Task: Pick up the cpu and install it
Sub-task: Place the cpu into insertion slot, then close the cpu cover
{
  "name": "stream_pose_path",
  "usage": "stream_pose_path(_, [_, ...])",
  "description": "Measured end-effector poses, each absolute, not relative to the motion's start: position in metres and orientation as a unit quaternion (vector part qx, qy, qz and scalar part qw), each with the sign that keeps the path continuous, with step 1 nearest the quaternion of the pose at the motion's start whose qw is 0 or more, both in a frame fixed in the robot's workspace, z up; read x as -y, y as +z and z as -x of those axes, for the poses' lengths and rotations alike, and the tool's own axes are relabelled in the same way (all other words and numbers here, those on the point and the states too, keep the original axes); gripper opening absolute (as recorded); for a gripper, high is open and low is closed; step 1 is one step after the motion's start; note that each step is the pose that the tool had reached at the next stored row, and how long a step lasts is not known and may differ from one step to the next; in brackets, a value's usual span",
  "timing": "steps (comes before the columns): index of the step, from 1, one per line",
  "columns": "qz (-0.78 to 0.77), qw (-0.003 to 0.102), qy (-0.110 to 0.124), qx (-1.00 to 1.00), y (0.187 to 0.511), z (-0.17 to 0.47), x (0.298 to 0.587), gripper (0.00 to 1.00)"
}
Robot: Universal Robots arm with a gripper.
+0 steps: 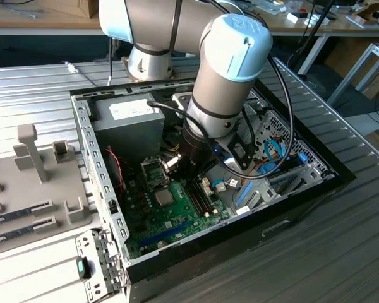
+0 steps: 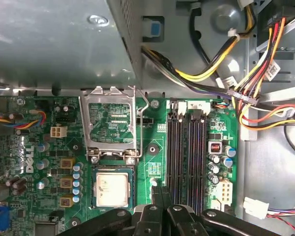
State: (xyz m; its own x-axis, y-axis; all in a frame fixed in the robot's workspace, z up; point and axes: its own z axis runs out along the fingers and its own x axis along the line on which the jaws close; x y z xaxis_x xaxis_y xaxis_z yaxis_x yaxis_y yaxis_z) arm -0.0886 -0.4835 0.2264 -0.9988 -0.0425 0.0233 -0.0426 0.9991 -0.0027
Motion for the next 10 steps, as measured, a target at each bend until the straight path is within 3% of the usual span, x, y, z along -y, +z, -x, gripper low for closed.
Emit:
stream_pose_path(8, [-0.021,0.012,0.0,1.0,0.226,0.088,0.466,0.11])
stream_pose_path(10, [-0.022,0.011,-0.012,1.0,0.226,0.088,0.464,0.11])
